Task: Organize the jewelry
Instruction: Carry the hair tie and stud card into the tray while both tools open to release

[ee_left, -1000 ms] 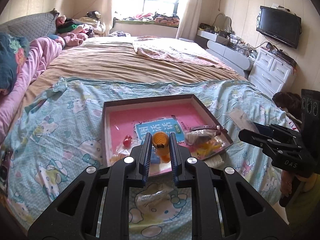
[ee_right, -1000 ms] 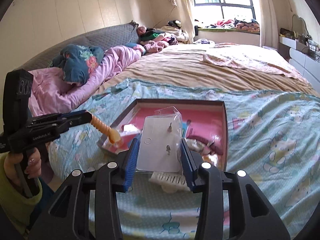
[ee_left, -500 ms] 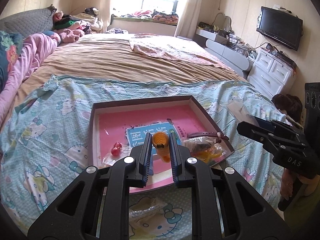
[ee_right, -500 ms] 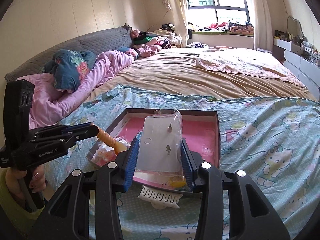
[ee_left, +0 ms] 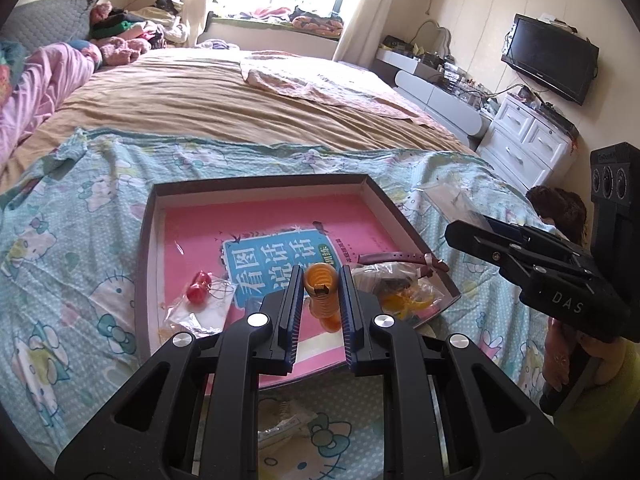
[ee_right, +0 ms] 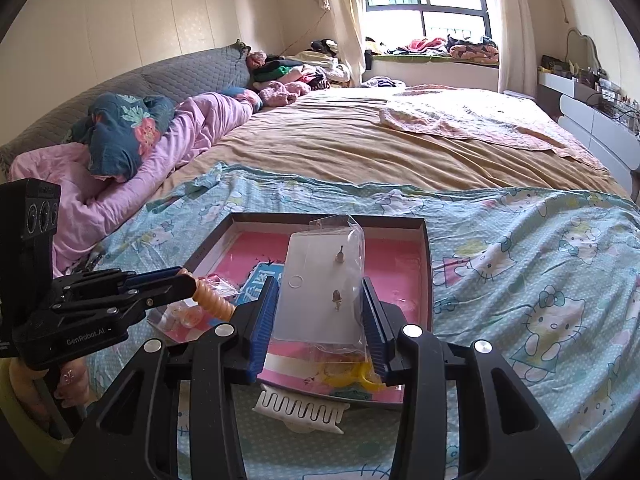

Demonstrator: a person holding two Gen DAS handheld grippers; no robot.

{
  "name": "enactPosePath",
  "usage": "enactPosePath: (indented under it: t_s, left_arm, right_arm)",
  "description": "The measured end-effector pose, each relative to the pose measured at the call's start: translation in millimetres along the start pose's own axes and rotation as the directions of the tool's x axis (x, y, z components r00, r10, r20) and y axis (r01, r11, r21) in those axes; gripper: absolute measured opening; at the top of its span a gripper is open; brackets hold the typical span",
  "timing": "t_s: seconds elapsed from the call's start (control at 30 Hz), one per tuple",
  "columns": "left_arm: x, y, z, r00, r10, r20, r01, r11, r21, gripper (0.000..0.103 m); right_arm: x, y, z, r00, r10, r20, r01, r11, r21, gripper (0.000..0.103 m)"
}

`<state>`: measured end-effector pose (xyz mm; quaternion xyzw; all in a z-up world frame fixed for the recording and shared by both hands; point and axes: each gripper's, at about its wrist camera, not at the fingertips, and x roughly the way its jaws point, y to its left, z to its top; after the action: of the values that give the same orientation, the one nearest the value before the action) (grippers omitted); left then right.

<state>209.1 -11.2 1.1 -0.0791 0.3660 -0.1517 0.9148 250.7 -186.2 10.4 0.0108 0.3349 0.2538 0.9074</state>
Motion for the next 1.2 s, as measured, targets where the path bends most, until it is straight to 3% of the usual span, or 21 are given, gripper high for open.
enactPosePath:
  t_s: [0.53,0.6,0.73,1.0,1.2]
  left_arm:
    - [15,32,-3,0.998,0.027,-0.056,-0.032,0.997,-0.075,0.012]
    - [14,36,-4,0.997,0.041,-0.058,-0.046,0.996,-0.08,0.02]
    - [11,40,-5,0.996,0.068,-0.063,-0.073,0.994,-0.078,0.025]
    - [6,41,-7,0.991,0.108,-0.08,-0.113,0.992,-0.065,0.049]
    - [0,42,-7,0.99,0.12,-0.075,-0.125,0.99,-0.064,0.058]
  right_arm:
    - [38,2,0,0.998,-0.003,-0.056,0.004,1.0,0.013,0.039]
    - [44,4,0,0.998,0.001,-0.065,0.0,1.0,0.014,0.039]
    - [59,6,-1,0.996,0.0,-0.091,0.002,1.0,0.015,0.039]
    - [77,10,-10,0.991,-0.006,-0.133,0.009,1.0,0.016,0.041]
    - [80,10,-15,0.99,-0.007,-0.144,0.01,1.0,0.019,0.041]
